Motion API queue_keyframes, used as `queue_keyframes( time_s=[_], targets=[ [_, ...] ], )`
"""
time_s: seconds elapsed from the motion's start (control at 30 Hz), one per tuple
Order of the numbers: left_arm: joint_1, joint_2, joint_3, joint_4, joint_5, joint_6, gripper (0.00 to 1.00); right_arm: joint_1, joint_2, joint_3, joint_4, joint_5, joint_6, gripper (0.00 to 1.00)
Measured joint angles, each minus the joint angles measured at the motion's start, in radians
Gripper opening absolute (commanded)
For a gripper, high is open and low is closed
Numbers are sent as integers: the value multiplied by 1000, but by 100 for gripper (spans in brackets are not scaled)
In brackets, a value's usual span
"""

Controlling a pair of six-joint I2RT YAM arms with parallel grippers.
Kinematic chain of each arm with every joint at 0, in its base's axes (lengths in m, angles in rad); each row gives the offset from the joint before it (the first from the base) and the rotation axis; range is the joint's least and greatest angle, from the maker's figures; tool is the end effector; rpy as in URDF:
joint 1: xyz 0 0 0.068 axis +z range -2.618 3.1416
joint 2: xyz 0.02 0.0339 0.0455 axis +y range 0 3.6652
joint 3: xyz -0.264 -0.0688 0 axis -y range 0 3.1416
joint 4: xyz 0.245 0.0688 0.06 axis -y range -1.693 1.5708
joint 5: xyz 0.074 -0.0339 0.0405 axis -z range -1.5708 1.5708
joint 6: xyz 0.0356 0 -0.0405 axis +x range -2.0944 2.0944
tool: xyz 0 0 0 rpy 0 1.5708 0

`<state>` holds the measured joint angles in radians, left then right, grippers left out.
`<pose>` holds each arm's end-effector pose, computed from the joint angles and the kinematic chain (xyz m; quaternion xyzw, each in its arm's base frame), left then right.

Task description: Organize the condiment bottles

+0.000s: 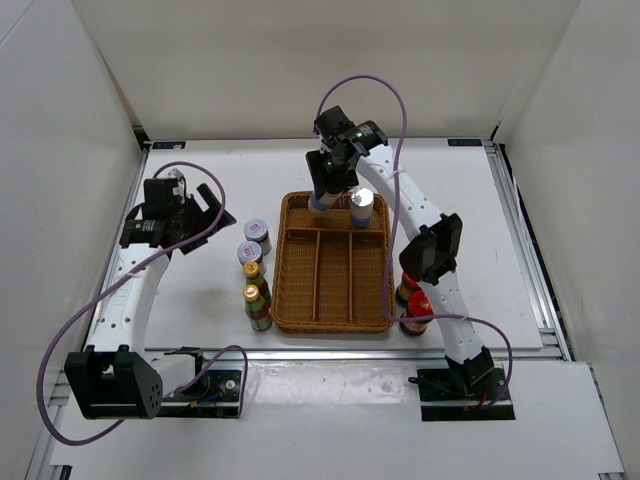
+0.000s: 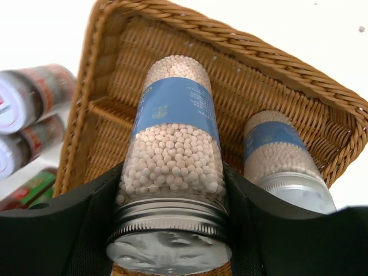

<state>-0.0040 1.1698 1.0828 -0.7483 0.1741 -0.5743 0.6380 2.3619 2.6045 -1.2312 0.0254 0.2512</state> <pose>0.2394 -0.0071 0.3142 -0.2315 0.9009 -0.1799 0.3202 0.3953 0.2920 0.3247 -0.1805 0.9407 0.1124 0.2643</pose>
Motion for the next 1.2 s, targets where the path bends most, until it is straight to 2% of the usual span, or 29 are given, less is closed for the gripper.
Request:
queue_keyframes(
  time_s=[0.17,0.27,0.43,0.57,0.6,0.7,0.73,1.03,1.2],
  targets=[
    [0,-13,-15,-4,10,2,100,6,121,151,-46,58,31,14],
    [0,-18,-15,-3,18,2,100,7,214,290,-86,68,44,25],
    [0,-18,-20,-2,23,3,100,13,233,277,-117,78,58,31],
    [0,-19,-27,-3,25,3,100,12,235,272,-132,88,60,59],
    [0,-19,-27,-4,25,3,100,12,235,272,-132,91,60,71],
    [0,-22,-27,-3,25,3,100,12,235,280,-131,92,68,95],
    [0,-23,-27,-3,25,4,100,12,235,288,-131,93,70,100],
    [0,-25,-27,-3,29,2,100,12,188,372,-106,93,60,100],
    [0,-26,-27,-3,31,-7,100,13,11,395,-52,182,28,100]
  ],
)
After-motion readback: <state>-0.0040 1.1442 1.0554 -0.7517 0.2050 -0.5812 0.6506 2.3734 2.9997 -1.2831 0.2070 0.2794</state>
